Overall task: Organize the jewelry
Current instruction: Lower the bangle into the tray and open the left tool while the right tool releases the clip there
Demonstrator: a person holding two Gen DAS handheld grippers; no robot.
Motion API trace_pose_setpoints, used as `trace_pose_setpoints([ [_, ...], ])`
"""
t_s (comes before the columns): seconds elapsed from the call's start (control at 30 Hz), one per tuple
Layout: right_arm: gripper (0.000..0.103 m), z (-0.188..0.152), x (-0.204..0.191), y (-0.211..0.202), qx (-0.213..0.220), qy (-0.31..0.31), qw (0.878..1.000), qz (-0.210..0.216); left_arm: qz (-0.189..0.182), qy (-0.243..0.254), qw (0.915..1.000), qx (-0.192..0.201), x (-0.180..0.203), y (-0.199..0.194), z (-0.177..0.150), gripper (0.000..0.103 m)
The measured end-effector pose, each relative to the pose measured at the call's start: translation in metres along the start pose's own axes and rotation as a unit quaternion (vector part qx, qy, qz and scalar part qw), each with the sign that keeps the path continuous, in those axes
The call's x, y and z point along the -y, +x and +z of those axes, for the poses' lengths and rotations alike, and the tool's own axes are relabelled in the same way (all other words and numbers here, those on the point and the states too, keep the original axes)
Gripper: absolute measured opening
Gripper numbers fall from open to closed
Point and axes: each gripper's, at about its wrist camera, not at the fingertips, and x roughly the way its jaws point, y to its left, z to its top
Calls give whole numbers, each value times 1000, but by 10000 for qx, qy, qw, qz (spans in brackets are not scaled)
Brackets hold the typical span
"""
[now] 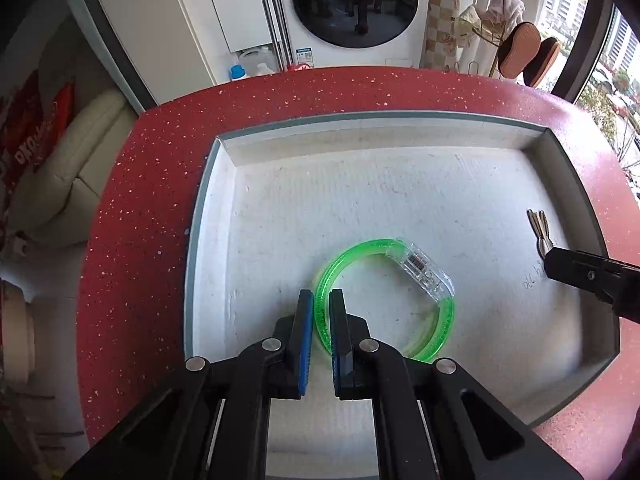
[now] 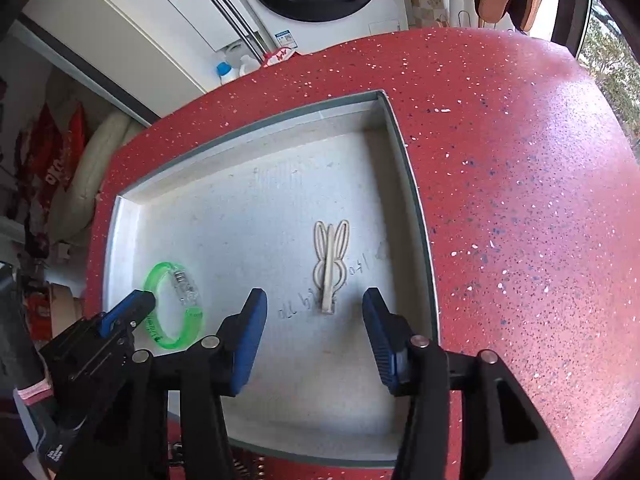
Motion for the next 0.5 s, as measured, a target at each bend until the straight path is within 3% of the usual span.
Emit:
trace_pose_setpoints([
  [0.1, 58, -3, -2, -8, 67, 55, 9999, 111, -24, 23, 9999, 158, -3, -11, -2, 25],
  [0.27, 74, -11, -3, -24, 164, 230, 9987, 432, -117, -28, 9996, 274, -9, -27, -6, 26],
  [0.3, 76, -14, -4, -27, 183, 243, 9985, 463, -138, -38, 9995, 278, -11, -30, -8, 39],
  [0.33, 78, -17, -4, -31, 214, 260, 9981, 510, -161, -50, 9995, 271, -13, -33, -11, 97],
  [0.37, 79, -20, -5, -35, 244, 269, 9978, 555, -87, -95, 9996, 260, -16, -36, -13, 103],
  [0.4, 79, -18, -5, -34, 262, 274, 9976, 574, 17, -143, 9989, 443, -19, -43, -17, 103],
  [0.5, 85, -28, -7, -44, 358, 288, 9968, 657, 26, -71, 9990, 450, -26, -49, -27, 103],
])
